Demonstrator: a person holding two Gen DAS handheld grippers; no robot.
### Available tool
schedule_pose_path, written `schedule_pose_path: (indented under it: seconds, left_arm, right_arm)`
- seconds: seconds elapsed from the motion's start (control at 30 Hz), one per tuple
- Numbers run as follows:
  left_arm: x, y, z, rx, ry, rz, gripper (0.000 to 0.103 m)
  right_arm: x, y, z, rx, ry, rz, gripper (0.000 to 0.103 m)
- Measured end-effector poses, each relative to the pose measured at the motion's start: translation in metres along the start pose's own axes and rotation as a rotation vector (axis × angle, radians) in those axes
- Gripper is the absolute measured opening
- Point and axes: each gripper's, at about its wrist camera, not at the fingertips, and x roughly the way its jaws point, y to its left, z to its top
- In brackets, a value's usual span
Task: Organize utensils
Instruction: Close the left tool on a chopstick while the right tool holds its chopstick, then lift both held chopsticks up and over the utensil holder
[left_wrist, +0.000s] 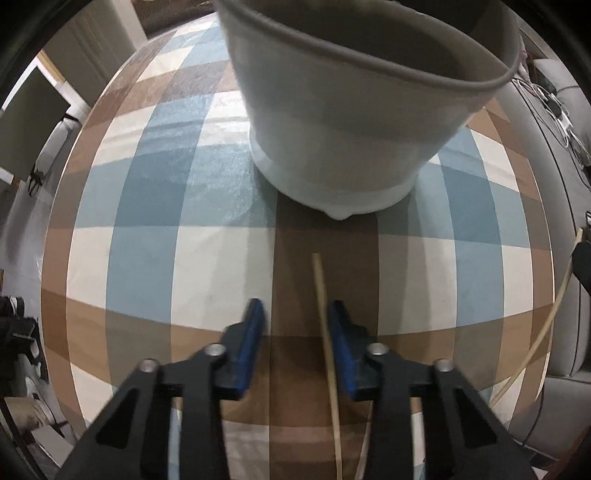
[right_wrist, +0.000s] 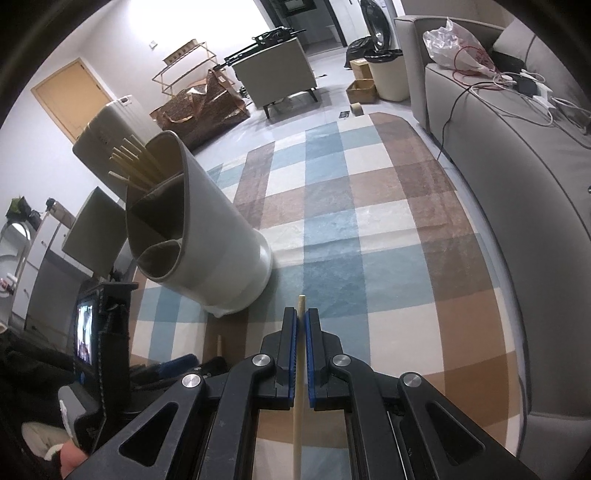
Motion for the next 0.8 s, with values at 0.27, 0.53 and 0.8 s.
schedule_pose_path:
  seconds: [0.27,0.53,0.8]
  left_arm:
    - [0.003,-0.004,0.012,-0.021,-0.037,-0.083,0.000]
    - [-0.054,0.016,0.007,-0.017,-0.241,-0.210,0.000]
    - [-0.105,0.045,0.002,-0.037,-0.469,-0.289,0.000]
  right_arm:
    - [0.001,0.004,0.000,-0.013,0.003,0.004,0.004]
    - [0.001,0.015,0.002,-0.045,-0.006,0.016,0.004]
    - [-0.006,0.034,-0.002,-0.122,-0.074,0.035,0.003]
